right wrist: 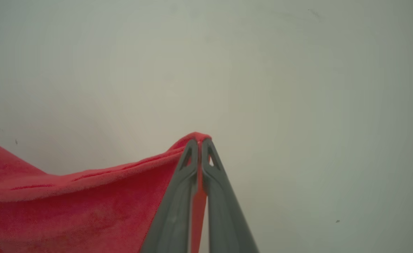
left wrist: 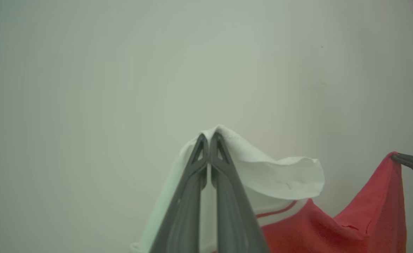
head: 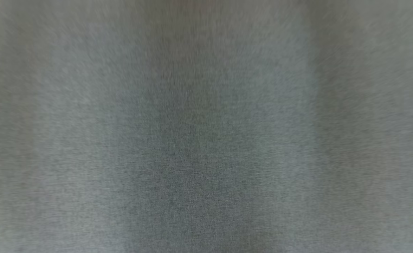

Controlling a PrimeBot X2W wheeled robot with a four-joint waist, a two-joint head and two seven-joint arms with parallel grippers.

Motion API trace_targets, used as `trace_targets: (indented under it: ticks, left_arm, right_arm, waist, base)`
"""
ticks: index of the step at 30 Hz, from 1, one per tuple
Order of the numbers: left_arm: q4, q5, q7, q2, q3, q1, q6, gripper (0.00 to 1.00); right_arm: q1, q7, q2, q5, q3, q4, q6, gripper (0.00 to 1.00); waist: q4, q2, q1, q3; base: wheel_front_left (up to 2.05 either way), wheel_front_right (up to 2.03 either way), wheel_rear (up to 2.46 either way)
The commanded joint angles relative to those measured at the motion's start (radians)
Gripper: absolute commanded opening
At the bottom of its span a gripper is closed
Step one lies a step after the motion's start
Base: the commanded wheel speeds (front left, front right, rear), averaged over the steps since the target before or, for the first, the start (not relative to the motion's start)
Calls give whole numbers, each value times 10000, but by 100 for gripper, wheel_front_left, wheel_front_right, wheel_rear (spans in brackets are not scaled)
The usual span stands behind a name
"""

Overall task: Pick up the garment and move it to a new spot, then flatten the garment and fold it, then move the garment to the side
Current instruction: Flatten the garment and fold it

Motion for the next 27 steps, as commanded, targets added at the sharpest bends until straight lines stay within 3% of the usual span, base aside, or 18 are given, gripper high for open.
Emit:
trace_targets:
  ticks: [1,4,8,15,21,27]
  left_arm:
    - [-597,247,-73,71,453,-70,16,0]
    - [-1694,528,-49,-27,1149,1099,14,0]
    - [-2912,199,-56,172,1307,2452,17,0]
    - [-4357,-593,-64,821,1277,5309,15,0]
    - [-5399,-1130,-63,1581,1536,8387,15,0]
    - [-5658,-1507,-65,1791,2003,11127,15,0]
  right_arm:
    - [-221,-195,86,-203,-194,158,-23,0]
    - [-51,-420,245,-517,-595,549,-23,0]
    - [507,-512,376,-631,-793,769,-23,0]
    - [2380,-510,162,-215,-784,-444,-23,0]
    - [5026,-509,-170,694,-525,-2069,-23,0]
    - [7528,-512,-489,1250,-495,-3216,-23,0]
  waist:
    - [-50,-3,-6,1874]
    - [132,-3,-6,2276]
    - [319,-3,-6,2356]
    - [574,-3,-6,1785]
    - [555,-3,-6,829]
    - [465,-3,-6,-96]
  base:
    - [0,0,0]
    - [0,0,0]
    - [0,0,0]
    - [0,0,0]
    - [0,0,0]
    - [0,0,0]
